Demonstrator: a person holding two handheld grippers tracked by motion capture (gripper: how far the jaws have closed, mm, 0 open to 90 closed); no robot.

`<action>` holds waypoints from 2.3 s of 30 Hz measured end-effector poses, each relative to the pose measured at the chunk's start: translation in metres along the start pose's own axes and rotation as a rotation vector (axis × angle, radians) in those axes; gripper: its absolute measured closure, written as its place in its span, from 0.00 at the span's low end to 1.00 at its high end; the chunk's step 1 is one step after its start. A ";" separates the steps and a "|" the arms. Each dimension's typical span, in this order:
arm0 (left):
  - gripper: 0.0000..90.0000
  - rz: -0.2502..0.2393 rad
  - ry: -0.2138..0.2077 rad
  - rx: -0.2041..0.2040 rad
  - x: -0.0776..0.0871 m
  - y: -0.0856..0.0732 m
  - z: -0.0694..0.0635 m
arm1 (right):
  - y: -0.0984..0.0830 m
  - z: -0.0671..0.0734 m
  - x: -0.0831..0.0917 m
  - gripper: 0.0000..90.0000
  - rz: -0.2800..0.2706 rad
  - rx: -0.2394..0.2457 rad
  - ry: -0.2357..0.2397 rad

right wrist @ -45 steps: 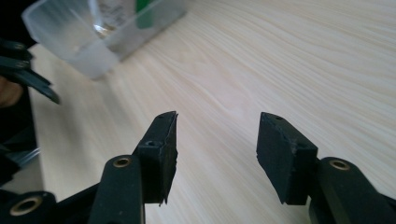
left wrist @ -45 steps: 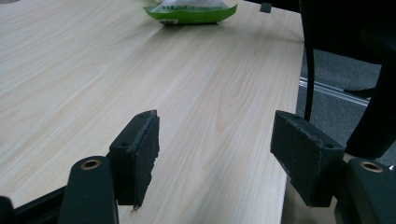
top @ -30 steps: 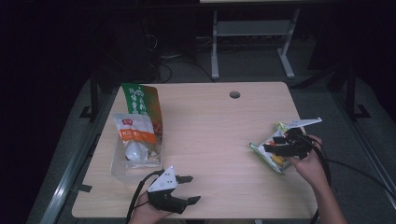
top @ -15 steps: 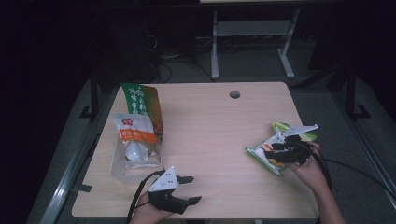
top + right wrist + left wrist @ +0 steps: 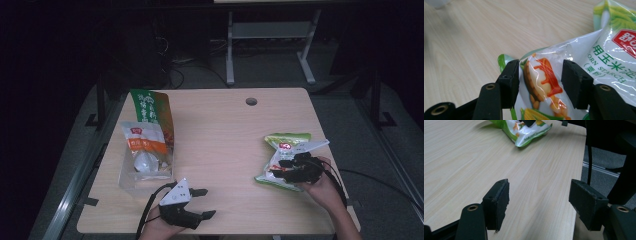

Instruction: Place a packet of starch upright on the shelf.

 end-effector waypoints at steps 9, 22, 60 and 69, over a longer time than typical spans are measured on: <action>0.36 0.000 -0.002 0.001 0.000 0.000 0.000 | 0.000 0.011 -0.003 0.54 0.019 0.002 0.037; 0.36 0.005 -0.003 -0.003 -0.002 0.000 0.000 | 0.008 -0.029 0.029 0.46 -0.026 -0.118 -0.041; 0.37 0.002 0.008 0.011 -0.002 -0.001 0.003 | 0.006 -0.041 0.029 0.96 -0.110 -0.300 -0.008; 0.37 -0.001 0.014 0.013 0.000 0.000 0.004 | 0.016 -0.026 0.038 0.96 -0.143 -0.253 0.007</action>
Point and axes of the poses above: each handheld gripper's, and its own axes: x roughly backward along the jaws, y roughly out of its top, z roughly to its left, the point moved 3 cm from there along -x, roughly forward along the jaws, and after that the axes turned 7 degrees about -x, right-handed, at the moved point
